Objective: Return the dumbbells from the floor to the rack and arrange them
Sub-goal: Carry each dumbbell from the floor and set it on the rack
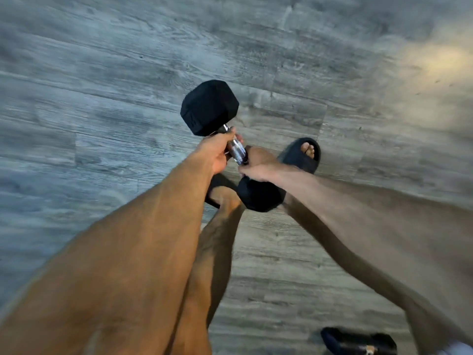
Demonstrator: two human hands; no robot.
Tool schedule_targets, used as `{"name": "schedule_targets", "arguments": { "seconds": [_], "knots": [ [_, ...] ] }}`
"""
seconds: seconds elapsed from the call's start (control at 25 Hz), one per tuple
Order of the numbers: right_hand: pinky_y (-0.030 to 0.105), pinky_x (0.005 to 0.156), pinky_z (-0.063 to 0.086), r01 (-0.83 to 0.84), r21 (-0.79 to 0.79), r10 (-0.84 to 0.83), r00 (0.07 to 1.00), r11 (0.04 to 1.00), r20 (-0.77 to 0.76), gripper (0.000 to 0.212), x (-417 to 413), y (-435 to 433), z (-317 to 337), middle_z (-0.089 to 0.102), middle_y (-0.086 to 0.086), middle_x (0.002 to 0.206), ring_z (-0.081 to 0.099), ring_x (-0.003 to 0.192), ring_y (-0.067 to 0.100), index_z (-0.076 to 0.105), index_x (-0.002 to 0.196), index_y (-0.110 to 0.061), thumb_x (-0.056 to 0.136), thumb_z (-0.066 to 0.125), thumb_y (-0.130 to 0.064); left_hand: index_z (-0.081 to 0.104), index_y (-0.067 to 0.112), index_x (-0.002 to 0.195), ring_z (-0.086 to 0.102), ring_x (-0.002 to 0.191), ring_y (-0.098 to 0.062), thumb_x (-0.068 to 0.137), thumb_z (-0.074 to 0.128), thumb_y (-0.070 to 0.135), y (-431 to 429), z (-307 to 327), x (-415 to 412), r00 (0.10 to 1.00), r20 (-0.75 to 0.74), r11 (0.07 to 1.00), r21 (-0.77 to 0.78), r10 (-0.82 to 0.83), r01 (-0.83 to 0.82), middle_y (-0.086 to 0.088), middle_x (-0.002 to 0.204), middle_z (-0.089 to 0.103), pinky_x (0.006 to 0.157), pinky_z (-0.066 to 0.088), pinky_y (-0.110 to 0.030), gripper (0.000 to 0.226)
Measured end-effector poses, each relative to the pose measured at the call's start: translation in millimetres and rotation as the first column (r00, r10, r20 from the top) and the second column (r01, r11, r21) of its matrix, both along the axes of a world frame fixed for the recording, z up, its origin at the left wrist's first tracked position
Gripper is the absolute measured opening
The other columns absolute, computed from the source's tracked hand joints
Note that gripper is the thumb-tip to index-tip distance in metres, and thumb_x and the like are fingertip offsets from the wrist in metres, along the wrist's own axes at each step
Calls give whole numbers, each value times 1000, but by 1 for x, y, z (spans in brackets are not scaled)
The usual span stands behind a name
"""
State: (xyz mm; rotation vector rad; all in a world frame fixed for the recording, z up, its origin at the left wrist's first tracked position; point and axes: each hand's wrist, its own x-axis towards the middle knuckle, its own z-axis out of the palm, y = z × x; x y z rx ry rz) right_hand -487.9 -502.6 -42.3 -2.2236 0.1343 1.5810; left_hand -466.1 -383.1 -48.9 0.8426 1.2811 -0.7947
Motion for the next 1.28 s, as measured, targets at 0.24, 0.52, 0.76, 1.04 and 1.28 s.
{"name": "schedule_targets", "arguments": {
  "seconds": [0.24, 0.52, 0.76, 1.04, 1.28],
  "knots": [
    [31, 68, 39, -261, 36, 253, 957, 965, 138, 34, 26, 20, 197, 60, 5, 97, 60, 88, 28, 57, 114, -16, 84, 66, -29, 59, 6, 86, 61, 83, -18, 98, 54, 9, 33, 188, -11, 974, 61, 975, -58, 220, -217, -9, 87, 61, 94, 51, -35, 13],
    [31, 63, 37, -548, 34, 509, 795, 836, 330, 25, 43, 52, 395, 59, 10, 90, 62, 86, 34, 55, 99, -14, 79, 64, -26, 56, 6, 82, 60, 79, -19, 99, 48, 4, 56, 392, -30, 853, 286, 894, -37, 437, -446, -11, 84, 59, 74, 51, -28, 19],
    [30, 59, 36, -749, 28, 668, 606, 662, 432, 22, 28, 82, 491, 57, 8, 84, 54, 71, 28, 54, 92, -15, 78, 67, -27, 56, 9, 81, 60, 76, -18, 97, 50, 0, 71, 486, -71, 722, 411, 797, -18, 557, -604, -9, 81, 60, 76, 51, -29, 19],
    [32, 62, 38, -946, -1, 825, 281, 323, 490, 24, -30, 120, 515, 55, 5, 85, 56, 76, 29, 50, 93, -15, 80, 65, -28, 59, 7, 85, 62, 80, -18, 96, 55, 4, 74, 511, -164, 434, 430, 506, -64, 792, -860, -10, 83, 63, 77, 52, -29, 12],
    [31, 61, 36, -1000, -24, 866, -18, -6, 501, 31, -112, 183, 526, 57, 7, 87, 57, 78, 31, 53, 101, -11, 80, 67, -29, 55, 8, 81, 58, 77, -17, 100, 47, 5, 99, 518, -263, 141, 458, 216, -115, 878, -970, -8, 80, 56, 75, 49, -28, 22]
  ]
}}
